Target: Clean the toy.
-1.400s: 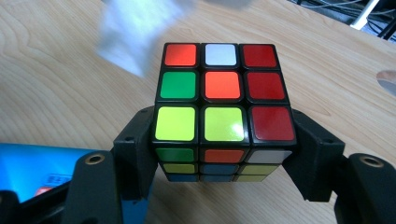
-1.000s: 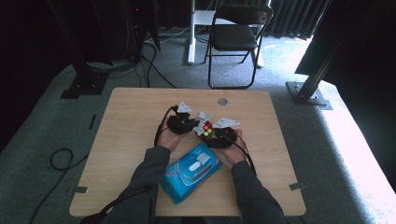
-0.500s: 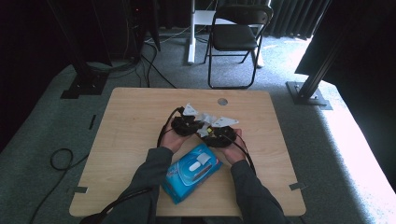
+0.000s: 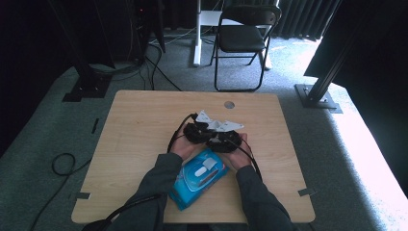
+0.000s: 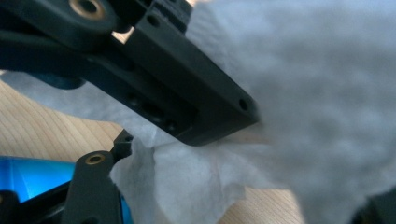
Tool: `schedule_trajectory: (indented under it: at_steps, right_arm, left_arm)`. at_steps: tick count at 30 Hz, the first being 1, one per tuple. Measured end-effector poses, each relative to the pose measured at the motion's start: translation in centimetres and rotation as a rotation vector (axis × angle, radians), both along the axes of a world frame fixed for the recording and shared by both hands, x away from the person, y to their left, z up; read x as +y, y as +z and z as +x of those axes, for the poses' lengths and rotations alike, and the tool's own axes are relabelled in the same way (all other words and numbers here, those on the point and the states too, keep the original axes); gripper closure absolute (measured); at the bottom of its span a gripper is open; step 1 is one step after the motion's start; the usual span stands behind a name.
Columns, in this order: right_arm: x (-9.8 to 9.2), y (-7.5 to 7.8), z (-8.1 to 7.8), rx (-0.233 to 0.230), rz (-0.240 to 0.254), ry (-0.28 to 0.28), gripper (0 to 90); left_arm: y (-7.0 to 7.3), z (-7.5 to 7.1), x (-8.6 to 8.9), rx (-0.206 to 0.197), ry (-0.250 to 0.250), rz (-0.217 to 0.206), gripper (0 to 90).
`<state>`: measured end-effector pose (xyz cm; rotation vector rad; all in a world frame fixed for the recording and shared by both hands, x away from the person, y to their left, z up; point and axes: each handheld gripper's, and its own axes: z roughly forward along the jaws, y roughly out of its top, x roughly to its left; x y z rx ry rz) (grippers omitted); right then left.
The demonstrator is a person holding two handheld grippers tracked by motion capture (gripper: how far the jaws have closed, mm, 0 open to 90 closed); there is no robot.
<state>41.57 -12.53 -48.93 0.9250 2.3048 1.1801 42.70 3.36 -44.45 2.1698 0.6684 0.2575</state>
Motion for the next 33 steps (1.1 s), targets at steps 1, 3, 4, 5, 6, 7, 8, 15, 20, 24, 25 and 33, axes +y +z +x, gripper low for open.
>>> schedule_trajectory:
  at_steps: [1, 3, 4, 5, 6, 7, 8, 15, 20, 24, 25, 33]
  right_arm:
    - [0.0, 0.0, 0.0, -0.001, 0.001, 0.000, 34.3]
    - [-0.1, 0.0, 0.0, -0.003, 0.007, 0.000, 34.3]
    - [-0.1, 0.0, 0.0, -0.003, 0.008, 0.002, 34.3]
    - [-0.1, -0.1, -0.1, -0.003, 0.008, 0.003, 34.3]
    - [-0.1, -0.1, -0.1, -0.002, 0.009, 0.005, 34.3]
    - [-0.1, -0.1, -0.1, -0.001, 0.010, 0.007, 34.3]
    - [-0.1, -0.2, -0.2, -0.002, 0.010, 0.008, 34.3]
    - [0.1, -0.2, -0.4, -0.009, 0.009, 0.024, 34.3]
    - [0.1, 0.0, -0.5, -0.020, 0.009, 0.039, 34.3]
    - [0.1, 0.0, -0.7, -0.019, 0.006, 0.041, 34.3]
    - [0.1, 0.0, -0.6, -0.021, 0.005, 0.041, 34.3]
    - [-0.1, 0.2, -0.8, -0.027, 0.010, 0.042, 34.3]
  left_arm:
    - [0.0, 0.0, 0.0, 0.001, 0.000, -0.002, 85.2]
    - [0.0, 0.0, -0.1, 0.001, -0.003, -0.002, 85.2]
    - [0.0, 0.1, -0.1, 0.001, -0.002, -0.001, 85.2]
    - [0.0, 0.1, -0.1, 0.001, -0.001, -0.001, 85.2]
    - [-0.1, 0.1, -0.2, 0.002, -0.001, -0.001, 85.2]
    - [-0.1, 0.1, -0.2, 0.001, -0.001, 0.001, 85.2]
    - [-0.1, 0.1, -0.2, -0.002, -0.002, 0.001, 85.2]
    - [0.0, 0.6, 0.1, -0.008, 0.016, -0.008, 85.2]
    - [0.1, 1.3, 1.0, -0.012, 0.053, -0.032, 85.2]
    - [0.0, 1.7, 1.9, -0.011, 0.092, -0.043, 85.2]
    - [0.0, 1.9, 2.1, -0.012, 0.101, -0.044, 85.2]
    - [-0.3, 2.6, 3.6, 0.003, 0.176, -0.043, 85.2]
